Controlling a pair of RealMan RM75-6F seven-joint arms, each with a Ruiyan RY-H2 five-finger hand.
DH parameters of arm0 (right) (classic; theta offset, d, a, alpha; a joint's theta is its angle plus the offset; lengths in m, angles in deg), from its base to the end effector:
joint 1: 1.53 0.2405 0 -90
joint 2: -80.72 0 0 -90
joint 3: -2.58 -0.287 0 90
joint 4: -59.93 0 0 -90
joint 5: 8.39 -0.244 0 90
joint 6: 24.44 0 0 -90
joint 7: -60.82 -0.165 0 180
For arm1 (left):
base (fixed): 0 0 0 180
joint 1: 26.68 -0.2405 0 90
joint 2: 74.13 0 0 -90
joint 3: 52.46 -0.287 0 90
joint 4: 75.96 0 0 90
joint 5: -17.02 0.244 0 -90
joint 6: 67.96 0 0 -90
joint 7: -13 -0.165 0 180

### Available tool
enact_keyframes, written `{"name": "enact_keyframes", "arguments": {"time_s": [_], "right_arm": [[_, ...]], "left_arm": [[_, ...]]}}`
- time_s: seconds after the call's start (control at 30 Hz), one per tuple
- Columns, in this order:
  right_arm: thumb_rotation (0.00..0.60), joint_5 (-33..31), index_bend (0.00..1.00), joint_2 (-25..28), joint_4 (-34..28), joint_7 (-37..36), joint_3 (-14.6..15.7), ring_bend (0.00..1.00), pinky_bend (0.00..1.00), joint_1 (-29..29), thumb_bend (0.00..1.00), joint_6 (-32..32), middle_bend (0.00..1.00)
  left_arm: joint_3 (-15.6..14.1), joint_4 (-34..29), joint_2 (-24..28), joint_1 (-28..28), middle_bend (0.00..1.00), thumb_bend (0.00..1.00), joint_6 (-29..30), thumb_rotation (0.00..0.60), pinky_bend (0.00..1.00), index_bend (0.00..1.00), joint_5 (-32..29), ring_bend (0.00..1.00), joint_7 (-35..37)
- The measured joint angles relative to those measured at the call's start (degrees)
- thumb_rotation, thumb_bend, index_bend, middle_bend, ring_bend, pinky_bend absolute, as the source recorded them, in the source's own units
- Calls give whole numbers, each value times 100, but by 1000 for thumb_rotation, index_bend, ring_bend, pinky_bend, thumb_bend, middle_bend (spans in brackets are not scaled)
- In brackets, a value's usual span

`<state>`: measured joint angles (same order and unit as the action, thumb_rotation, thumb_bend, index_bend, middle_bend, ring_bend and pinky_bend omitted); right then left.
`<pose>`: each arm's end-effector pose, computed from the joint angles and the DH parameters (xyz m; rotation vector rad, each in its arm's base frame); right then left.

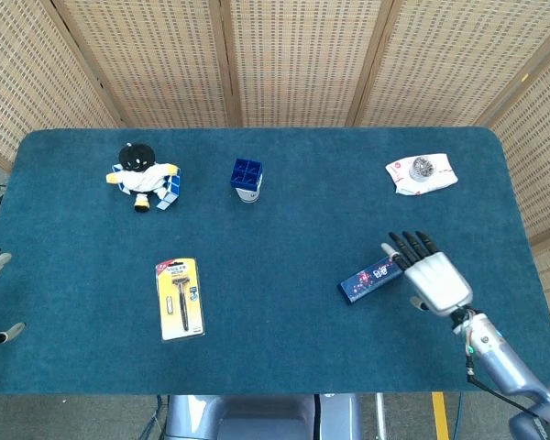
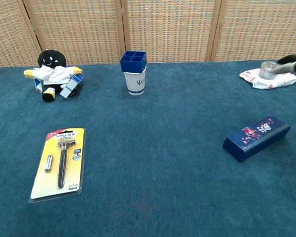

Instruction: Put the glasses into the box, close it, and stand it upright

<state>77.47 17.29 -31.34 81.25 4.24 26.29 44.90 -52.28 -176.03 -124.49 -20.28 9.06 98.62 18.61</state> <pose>-0.2841 -0.3141 0.0965 1.8876 -0.4809 0.6708 -0.3596 0.2013 0.1911 -1.4070 -1.0473 -0.7635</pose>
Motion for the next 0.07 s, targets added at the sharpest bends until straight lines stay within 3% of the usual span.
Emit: {"name": "enact_keyframes", "arguments": {"time_s": [0.07], "right_arm": [[600, 0, 0, 105, -28, -289, 10, 0, 69, -355, 0, 542, 0]], "left_arm": [[6, 15, -27, -20, 0, 0, 60, 600, 0, 0, 12, 0, -57]]}}
